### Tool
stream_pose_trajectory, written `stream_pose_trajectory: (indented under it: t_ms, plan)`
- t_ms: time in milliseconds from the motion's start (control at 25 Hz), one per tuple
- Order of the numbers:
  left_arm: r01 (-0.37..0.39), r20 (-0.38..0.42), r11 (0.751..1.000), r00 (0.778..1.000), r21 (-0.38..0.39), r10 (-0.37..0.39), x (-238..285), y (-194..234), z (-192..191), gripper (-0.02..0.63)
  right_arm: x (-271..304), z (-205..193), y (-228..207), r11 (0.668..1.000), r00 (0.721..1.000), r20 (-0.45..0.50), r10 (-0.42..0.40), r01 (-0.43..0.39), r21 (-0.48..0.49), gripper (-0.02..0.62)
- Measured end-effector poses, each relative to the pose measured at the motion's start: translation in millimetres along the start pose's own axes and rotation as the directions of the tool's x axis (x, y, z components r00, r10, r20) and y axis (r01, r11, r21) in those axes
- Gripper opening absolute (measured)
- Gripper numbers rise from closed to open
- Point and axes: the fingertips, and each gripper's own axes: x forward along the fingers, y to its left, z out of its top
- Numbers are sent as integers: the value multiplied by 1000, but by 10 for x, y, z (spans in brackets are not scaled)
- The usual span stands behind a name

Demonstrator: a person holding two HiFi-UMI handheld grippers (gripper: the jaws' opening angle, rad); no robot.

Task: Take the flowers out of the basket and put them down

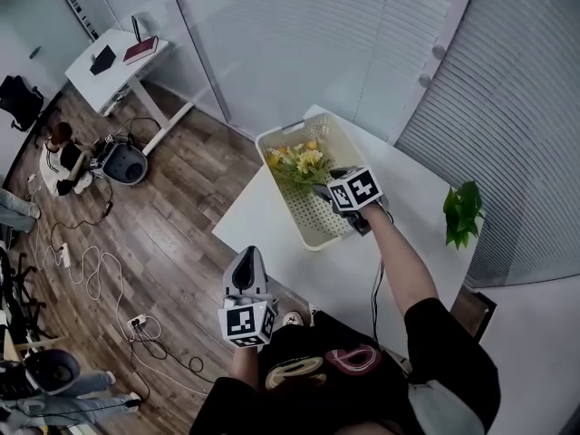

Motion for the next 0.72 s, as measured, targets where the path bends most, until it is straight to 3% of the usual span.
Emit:
stream_pose_trajectory:
  t_ms: [160,360,720]
  plan:
    - [-31,-9,998,1000,-55,30,-42,110,-57,17,147,-90,-131,998,1000,-22,-8,9,67,249]
    - [-84,-28,995,996,-57,83,-86,263,-143,17,382,-225,-237,1000,991,-130,-13,16,18,250]
    - [-107,-48,993,993,-59,104,-30,314,-147,17,602,-402,-328,1000,978,-209,-27,28,1,250]
